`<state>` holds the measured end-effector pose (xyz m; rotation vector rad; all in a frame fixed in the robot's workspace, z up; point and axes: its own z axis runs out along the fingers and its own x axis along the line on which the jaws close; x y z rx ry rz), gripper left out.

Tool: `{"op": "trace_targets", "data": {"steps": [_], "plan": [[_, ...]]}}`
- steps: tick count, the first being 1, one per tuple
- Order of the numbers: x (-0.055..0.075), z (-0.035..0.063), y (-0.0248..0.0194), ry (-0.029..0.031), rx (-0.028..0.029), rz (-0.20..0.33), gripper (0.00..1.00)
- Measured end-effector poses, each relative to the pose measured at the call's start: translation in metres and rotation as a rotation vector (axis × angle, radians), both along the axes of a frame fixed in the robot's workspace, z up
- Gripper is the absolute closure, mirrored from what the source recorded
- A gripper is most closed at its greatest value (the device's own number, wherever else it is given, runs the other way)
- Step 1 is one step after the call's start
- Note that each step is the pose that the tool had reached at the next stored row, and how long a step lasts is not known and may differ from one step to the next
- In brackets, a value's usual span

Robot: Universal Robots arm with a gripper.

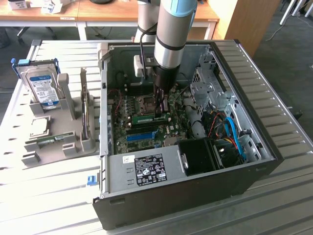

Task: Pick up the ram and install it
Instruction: 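Insert the ram into the slot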

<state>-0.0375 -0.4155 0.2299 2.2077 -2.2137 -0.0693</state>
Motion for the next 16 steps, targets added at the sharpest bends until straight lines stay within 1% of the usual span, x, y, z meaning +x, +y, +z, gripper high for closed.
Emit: {"op": "trace_targets", "data": {"steps": [9,16], "plan": [[0.0,-0.0032,-0.0001,0.0003,-0.0006,0.0,0.88],[0.0,-0.0034,-0.0001,0.0002,-0.0004,0.0,0.88]]}}
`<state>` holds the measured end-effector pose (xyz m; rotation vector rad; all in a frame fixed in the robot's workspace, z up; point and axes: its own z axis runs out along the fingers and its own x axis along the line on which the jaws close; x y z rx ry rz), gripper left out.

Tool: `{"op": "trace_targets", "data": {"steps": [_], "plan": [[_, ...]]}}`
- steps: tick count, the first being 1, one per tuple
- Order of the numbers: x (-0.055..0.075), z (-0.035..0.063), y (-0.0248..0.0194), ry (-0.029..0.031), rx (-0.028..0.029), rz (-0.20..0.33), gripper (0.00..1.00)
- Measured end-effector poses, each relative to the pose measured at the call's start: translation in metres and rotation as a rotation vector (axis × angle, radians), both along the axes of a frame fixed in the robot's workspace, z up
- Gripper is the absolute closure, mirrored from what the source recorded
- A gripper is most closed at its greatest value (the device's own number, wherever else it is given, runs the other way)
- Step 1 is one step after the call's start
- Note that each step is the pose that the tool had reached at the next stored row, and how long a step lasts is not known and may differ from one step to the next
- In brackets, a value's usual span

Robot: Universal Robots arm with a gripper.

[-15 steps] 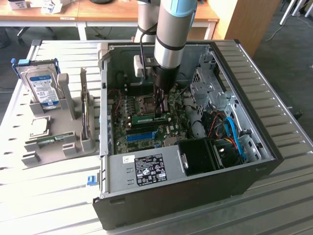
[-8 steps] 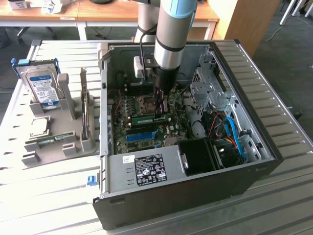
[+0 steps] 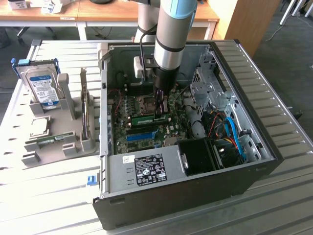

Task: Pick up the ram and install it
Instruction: 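Insert the ram into the slot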

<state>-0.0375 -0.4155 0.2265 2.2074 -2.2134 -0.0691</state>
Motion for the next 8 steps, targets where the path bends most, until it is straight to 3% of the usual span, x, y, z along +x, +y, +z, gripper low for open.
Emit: {"op": "trace_targets", "data": {"steps": [8], "plan": [[0.0,-0.0001,0.0,-0.0003,0.0003,0.0,0.87]]}}
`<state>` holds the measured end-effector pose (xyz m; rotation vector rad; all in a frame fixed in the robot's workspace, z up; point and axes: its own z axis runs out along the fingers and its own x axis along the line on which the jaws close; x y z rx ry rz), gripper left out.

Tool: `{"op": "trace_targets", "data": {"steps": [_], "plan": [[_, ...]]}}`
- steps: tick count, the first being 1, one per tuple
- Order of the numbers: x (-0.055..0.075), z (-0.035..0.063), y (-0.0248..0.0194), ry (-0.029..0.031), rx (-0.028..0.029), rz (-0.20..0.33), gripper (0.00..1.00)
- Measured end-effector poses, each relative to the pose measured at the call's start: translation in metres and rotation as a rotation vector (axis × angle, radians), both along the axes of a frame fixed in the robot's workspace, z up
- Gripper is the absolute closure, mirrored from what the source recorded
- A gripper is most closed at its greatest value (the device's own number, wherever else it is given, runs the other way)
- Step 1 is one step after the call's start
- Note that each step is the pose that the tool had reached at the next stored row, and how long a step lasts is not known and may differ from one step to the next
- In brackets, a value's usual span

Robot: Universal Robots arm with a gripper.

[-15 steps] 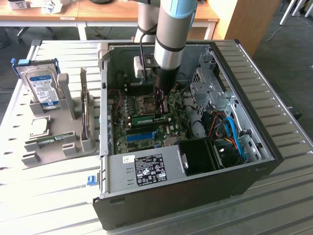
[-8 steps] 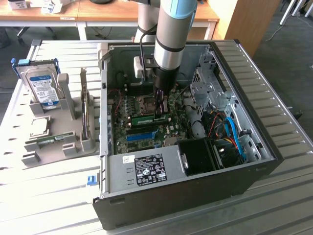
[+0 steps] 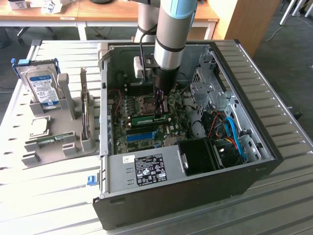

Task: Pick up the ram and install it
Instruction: 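Insert the ram into the slot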

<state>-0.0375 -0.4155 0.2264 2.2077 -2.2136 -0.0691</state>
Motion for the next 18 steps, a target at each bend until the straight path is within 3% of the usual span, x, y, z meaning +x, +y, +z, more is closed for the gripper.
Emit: {"op": "trace_targets", "data": {"steps": [5,12,18], "plan": [[0.0,0.0001,0.0,0.0002,-0.0002,0.0,0.69],[0.0,0.0016,-0.0001,0.0003,-0.0004,0.0,0.69],[0.0,0.0151,0.0,0.0002,-0.0003,0.0,0.69]]}}
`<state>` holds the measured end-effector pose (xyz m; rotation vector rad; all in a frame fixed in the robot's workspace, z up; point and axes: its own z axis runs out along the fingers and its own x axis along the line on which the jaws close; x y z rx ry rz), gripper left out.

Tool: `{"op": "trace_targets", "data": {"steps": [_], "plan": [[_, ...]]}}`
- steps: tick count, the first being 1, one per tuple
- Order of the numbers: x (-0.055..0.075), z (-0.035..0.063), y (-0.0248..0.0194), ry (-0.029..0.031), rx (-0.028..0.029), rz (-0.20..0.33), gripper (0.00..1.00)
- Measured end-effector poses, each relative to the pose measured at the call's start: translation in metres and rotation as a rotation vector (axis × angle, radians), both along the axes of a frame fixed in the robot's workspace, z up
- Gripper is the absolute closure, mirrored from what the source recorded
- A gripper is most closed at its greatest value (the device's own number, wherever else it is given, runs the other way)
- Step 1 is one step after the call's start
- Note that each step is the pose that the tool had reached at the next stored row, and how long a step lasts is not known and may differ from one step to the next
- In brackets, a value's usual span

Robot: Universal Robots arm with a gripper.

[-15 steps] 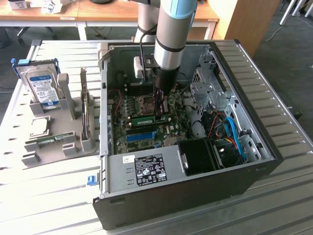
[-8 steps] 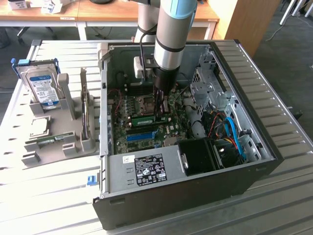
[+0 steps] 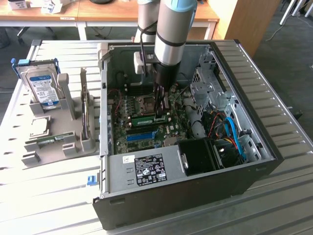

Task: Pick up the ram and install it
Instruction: 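Insert the ram into the slot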

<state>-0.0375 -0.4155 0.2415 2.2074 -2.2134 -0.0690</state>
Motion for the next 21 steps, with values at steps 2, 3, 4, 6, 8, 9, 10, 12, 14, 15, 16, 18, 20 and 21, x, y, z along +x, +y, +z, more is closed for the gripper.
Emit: {"op": "trace_targets", "data": {"steps": [2,3,4,6,8,9,10,12,14,15,16,18,20,21], "plan": [[0.0,0.0062,0.0,0.0,0.0,0.0,0.69],[0.0,0.0095,0.0,0.0,0.0,0.0,0.69],[0.0,0.0126,0.0,0.0,0.0,0.0,0.69],[0.0,0.0189,0.0,0.0,0.0001,0.0,0.69],[0.0,0.0259,0.0,0.0001,0.0,0.0,0.69],[0.0,0.0295,0.0,0.0001,0.0,0.0,0.69],[0.0,0.0328,0.0,0.0,0.0,0.0,0.69],[0.0,0.0397,0.0,0.0,0.0,0.0,0.69],[0.0,0.0471,0.0,0.0,0.0,0.0,0.69],[0.0,0.0511,0.0,0.0001,0.0,0.0,0.69],[0.0,0.055,0.0,0.0,0.0,0.0,0.69],[0.0,0.0628,0.0,0.0,0.0001,0.0,0.69],[0.0,0.0709,0.0,0.0,0.0,0.0,0.69],[0.0,0.0752,0.0,0.0,0.0001,0.0,0.69]]}}
